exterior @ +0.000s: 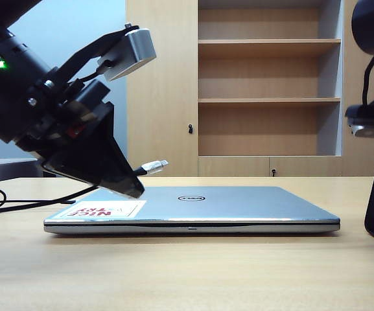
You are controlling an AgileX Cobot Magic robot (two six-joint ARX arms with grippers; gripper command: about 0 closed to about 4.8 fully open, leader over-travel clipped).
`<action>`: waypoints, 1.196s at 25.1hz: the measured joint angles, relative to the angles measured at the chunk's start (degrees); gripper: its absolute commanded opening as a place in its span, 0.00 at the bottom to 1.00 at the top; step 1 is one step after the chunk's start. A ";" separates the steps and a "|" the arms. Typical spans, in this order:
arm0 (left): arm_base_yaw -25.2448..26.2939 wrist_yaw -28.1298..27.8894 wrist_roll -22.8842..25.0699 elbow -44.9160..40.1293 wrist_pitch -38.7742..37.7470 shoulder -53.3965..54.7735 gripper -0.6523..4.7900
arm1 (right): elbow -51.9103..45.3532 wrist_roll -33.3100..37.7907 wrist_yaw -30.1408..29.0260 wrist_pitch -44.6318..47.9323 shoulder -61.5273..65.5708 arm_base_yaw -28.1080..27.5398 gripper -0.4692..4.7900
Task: Pick up the charging cable and the phone, plug the charging cable into the charging port on the phone, and finally place them back on the table.
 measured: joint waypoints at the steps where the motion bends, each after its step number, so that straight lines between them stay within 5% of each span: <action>1: 0.00 0.00 -0.04 0.00 0.00 0.00 0.11 | 0.00 0.02 -0.07 -0.07 0.33 0.00 0.08; 7: -0.59 -0.07 -2.60 0.00 -0.07 0.00 0.11 | 3.67 -2.08 -3.02 -3.15 0.35 -0.09 0.08; 13: -1.22 -0.09 -8.39 0.00 -0.07 0.00 0.11 | 8.17 -2.95 -18.80 6.32 -0.46 0.17 0.08; 20: -1.22 -0.09 -15.52 -0.22 -0.02 0.00 0.11 | 5.49 8.59 -28.55 30.03 -0.22 0.02 0.08; 30: -1.66 -0.09 -20.52 -0.22 2.05 0.00 0.11 | -8.98 30.82 -30.01 62.14 -0.13 0.02 0.08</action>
